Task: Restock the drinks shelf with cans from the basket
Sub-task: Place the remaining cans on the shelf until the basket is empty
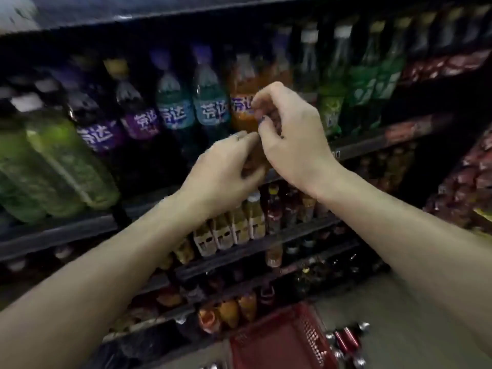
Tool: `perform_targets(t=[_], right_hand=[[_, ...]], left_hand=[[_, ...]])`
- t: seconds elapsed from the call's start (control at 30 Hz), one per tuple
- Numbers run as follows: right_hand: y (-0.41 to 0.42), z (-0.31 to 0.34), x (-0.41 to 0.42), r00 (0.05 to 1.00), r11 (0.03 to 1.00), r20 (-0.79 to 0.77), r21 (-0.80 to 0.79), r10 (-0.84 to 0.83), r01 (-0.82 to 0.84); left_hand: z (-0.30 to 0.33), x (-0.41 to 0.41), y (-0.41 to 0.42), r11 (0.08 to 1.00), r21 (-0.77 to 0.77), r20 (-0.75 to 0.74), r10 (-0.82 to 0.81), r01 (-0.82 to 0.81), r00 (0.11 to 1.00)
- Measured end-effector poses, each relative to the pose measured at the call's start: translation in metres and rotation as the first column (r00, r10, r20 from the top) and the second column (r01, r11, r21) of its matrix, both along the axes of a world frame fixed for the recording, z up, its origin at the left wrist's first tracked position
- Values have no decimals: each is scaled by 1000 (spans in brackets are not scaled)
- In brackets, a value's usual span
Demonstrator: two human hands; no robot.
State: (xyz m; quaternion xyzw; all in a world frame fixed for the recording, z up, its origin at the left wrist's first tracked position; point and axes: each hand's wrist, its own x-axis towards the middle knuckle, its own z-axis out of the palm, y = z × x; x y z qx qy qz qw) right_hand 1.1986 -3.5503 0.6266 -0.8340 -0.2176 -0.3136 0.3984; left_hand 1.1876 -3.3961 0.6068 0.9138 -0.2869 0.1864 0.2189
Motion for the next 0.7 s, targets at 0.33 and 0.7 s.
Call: perform_targets(t=[0.33, 0.7], right_hand=[[-56, -166, -44, 775, 999, -629, -36, -51, 37], [13, -314, -100, 412, 996, -910, -72, -44, -51]], left_hand=[[-156, -24, -35, 988, 104, -452, 150, -115, 879], [-293, -79, 47, 927, 191, -763, 348, -324, 545]])
